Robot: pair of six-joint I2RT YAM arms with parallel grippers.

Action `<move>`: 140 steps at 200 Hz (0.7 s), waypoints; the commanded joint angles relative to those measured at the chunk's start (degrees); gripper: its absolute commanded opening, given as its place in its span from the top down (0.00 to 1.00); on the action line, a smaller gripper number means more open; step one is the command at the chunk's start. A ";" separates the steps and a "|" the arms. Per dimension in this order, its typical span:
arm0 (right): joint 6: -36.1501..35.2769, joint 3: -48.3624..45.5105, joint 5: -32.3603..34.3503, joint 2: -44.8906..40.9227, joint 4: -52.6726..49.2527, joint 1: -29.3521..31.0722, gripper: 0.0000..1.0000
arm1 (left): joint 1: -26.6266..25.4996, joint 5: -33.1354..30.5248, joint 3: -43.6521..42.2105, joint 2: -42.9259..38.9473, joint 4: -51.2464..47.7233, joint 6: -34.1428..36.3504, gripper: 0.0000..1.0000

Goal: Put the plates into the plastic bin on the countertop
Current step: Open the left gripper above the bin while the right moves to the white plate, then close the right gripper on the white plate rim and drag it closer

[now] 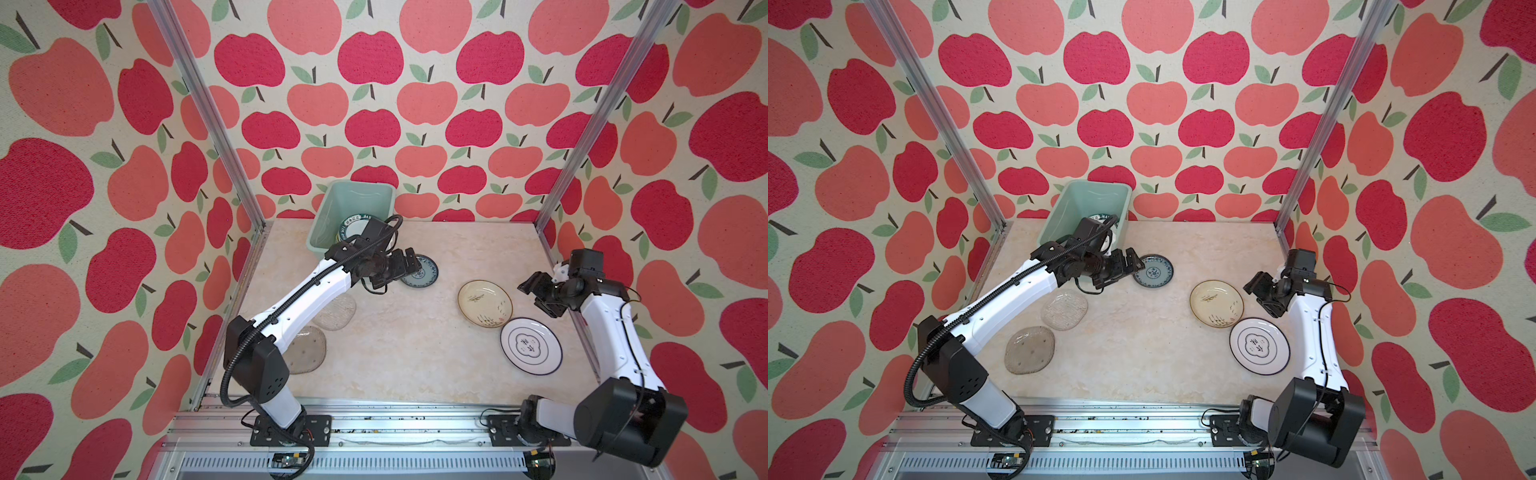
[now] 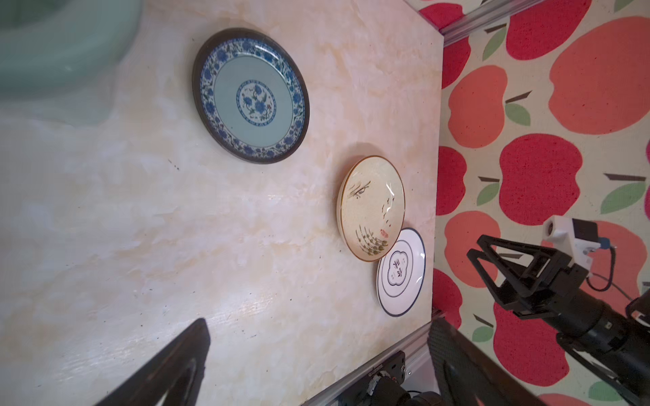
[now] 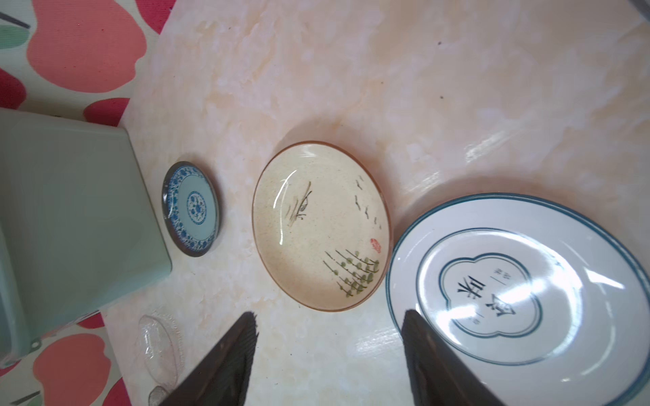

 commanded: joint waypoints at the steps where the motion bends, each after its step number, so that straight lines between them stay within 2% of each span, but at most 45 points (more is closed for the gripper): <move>1: -4.65 0.31 10.12 1.33 -7.32 -2.55 0.27 | -0.44 4.20 -7.81 -4.90 8.95 0.15 0.01; 26: -7.06 0.97 15.30 3.78 -8.20 -4.17 0.22 | -0.21 6.31 -14.94 -6.83 14.59 -2.55 0.01; 56: -7.66 0.59 17.17 7.52 -7.79 -8.09 0.17 | -0.21 9.13 -16.70 -5.93 16.47 -1.64 0.01; 67: -7.85 -0.03 16.01 9.03 -7.11 -9.86 0.14 | -0.18 9.83 -16.87 -5.56 16.60 -1.13 0.01; 109: -8.21 -0.26 11.84 16.35 -5.71 -15.79 0.12 | -0.09 11.65 -18.62 -5.19 19.24 -2.07 0.01; 140: -9.00 1.38 7.34 20.38 -4.70 -17.06 0.09 | -0.15 11.68 -19.31 -5.04 19.55 -2.15 0.01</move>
